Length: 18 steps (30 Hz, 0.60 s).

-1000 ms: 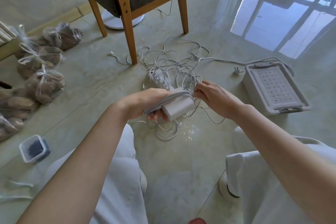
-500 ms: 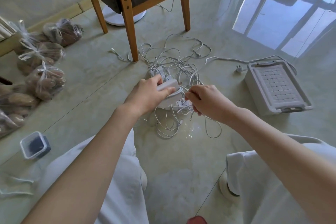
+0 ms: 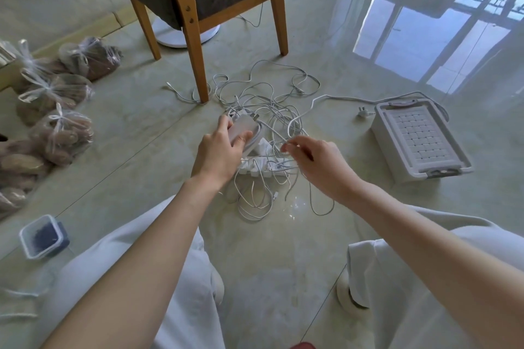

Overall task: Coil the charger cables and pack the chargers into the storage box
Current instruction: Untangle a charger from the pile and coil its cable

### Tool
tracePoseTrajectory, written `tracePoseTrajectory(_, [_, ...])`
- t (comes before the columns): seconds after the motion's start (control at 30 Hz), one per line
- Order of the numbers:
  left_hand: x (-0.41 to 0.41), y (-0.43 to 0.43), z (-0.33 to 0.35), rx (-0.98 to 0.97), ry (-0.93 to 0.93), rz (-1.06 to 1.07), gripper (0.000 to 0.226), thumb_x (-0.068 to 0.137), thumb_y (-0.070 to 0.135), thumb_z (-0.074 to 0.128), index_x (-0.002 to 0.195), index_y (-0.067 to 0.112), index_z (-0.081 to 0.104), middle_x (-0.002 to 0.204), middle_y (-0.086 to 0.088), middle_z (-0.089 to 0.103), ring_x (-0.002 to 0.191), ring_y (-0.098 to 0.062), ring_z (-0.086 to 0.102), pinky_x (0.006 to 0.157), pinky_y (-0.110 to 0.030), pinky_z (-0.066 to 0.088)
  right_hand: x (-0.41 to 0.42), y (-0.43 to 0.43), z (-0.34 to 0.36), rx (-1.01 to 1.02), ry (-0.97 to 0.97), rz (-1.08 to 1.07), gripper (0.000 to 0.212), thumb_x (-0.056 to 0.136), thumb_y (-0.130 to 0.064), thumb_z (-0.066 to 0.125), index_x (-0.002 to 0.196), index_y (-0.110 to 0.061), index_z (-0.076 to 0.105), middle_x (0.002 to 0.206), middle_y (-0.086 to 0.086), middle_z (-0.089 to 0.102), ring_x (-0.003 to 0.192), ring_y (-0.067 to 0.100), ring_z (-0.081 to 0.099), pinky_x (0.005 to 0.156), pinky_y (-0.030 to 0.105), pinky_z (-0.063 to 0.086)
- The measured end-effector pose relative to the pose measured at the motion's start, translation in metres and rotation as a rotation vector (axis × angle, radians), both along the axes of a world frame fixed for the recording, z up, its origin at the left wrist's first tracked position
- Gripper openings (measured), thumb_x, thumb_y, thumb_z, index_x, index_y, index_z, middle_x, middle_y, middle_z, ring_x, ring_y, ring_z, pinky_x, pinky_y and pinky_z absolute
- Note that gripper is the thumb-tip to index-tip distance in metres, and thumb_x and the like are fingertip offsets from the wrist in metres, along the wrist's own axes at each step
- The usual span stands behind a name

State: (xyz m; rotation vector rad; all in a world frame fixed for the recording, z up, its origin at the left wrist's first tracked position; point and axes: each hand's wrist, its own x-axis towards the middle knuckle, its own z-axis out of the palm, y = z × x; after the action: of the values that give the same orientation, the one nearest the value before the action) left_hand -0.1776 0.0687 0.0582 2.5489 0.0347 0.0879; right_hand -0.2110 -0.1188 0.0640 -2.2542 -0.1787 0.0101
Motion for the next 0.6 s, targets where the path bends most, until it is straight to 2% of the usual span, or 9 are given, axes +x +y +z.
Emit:
tracePoseTrajectory(0.07, [0.001, -0.004, -0.001, -0.077, -0.015, 0.003, 0.030, 0.094, 0.041, 0.050, 0.099, 0.013, 0.039, 0.078, -0.006, 0.057, 0.067, -0.028, 0.053, 0.056, -0.032, 0.033, -0.010, 0.013, 0.003, 0.110, 0.038, 0.056, 0.021, 0.096, -0.014, 0.045, 0.095, -0.013, 0.066, 0.053, -0.013, 0.051, 0.050, -0.002, 0.050, 0.057, 0.009, 0.037])
tracePoseTrajectory(0.17, [0.002, -0.013, 0.006, -0.384, -0.008, 0.103, 0.030, 0.095, 0.039, 0.051, 0.096, 0.012, 0.039, 0.076, -0.010, 0.066, 0.054, -0.020, 0.065, 0.053, -0.036, 0.053, -0.022, 0.025, 0.001, 0.252, 0.181, 0.245, 0.021, 0.098, -0.008, 0.039, 0.093, -0.014, 0.059, 0.071, -0.008, 0.062, 0.064, 0.003, 0.058, 0.073, 0.020, 0.048])
tracePoseTrajectory(0.2, [0.002, -0.016, 0.010, -0.506, 0.025, 0.152, 0.030, 0.095, 0.038, 0.051, 0.096, 0.011, 0.039, 0.074, -0.010, 0.065, 0.049, -0.015, 0.064, 0.052, -0.034, 0.055, -0.024, 0.027, 0.000, 0.239, 0.189, 0.294, 0.021, 0.098, -0.006, 0.038, 0.092, -0.011, 0.058, 0.076, -0.010, 0.062, 0.068, 0.001, 0.058, 0.075, 0.019, 0.046])
tracePoseTrajectory(0.23, [0.003, -0.018, 0.013, -0.634, 0.070, 0.191, 0.030, 0.095, 0.039, 0.050, 0.097, 0.011, 0.038, 0.073, -0.010, 0.065, 0.047, -0.014, 0.064, 0.051, -0.032, 0.055, -0.025, 0.027, -0.001, 0.208, 0.190, 0.333, 0.021, 0.097, -0.005, 0.037, 0.092, -0.008, 0.058, 0.077, -0.014, 0.060, 0.066, -0.002, 0.054, 0.071, 0.013, 0.043])
tracePoseTrajectory(0.33, [0.002, -0.028, 0.017, -1.014, 0.227, 0.243, 0.034, 0.098, 0.041, 0.043, 0.103, 0.007, 0.041, 0.073, -0.019, 0.066, 0.052, -0.021, 0.066, 0.054, -0.030, 0.056, -0.024, 0.027, -0.006, 0.120, 0.195, 0.396, 0.022, 0.098, -0.007, 0.037, 0.097, -0.004, 0.059, 0.067, -0.017, 0.047, 0.054, -0.003, 0.045, 0.056, 0.008, 0.034])
tracePoseTrajectory(0.4, [-0.001, -0.035, 0.021, -1.243, 0.349, 0.250, 0.044, 0.101, 0.039, 0.036, 0.110, -0.001, 0.050, 0.069, -0.018, 0.067, 0.051, -0.020, 0.066, 0.052, -0.026, 0.056, -0.024, 0.027, -0.013, 0.075, 0.204, 0.433, 0.022, 0.099, -0.008, 0.037, 0.099, -0.002, 0.058, 0.073, -0.017, 0.049, 0.057, -0.007, 0.046, 0.058, 0.006, 0.034])
tracePoseTrajectory(0.43, [-0.003, -0.038, 0.024, -1.353, 0.413, 0.250, 0.046, 0.102, 0.037, 0.033, 0.107, -0.003, 0.054, 0.065, -0.016, 0.067, 0.050, -0.018, 0.065, 0.050, -0.024, 0.055, -0.023, 0.026, -0.018, 0.051, 0.211, 0.449, 0.022, 0.099, -0.009, 0.037, 0.100, 0.000, 0.057, 0.079, -0.017, 0.052, 0.060, -0.009, 0.046, 0.061, 0.005, 0.033])
tracePoseTrajectory(0.5, [-0.005, -0.038, 0.029, -1.487, 0.514, 0.231, 0.045, 0.103, 0.029, 0.027, 0.095, -0.002, 0.059, 0.058, -0.012, 0.065, 0.046, -0.014, 0.062, 0.045, -0.019, 0.052, -0.019, 0.023, -0.027, -0.020, 0.214, 0.482, 0.024, 0.100, -0.012, 0.037, 0.100, 0.001, 0.057, 0.087, -0.019, 0.053, 0.067, -0.011, 0.048, 0.065, 0.003, 0.032])
tracePoseTrajectory(0.6, [-0.008, -0.032, 0.040, -1.549, 0.580, 0.123, 0.041, 0.099, 0.020, 0.023, 0.093, 0.000, 0.059, 0.057, -0.014, 0.061, 0.040, -0.012, 0.053, 0.036, -0.016, 0.041, -0.011, 0.008, -0.042, -0.240, 0.235, 0.533, 0.028, 0.101, -0.020, 0.035, 0.100, -0.006, 0.059, 0.097, -0.003, 0.057, 0.077, 0.007, 0.046, 0.069, 0.015, 0.030])
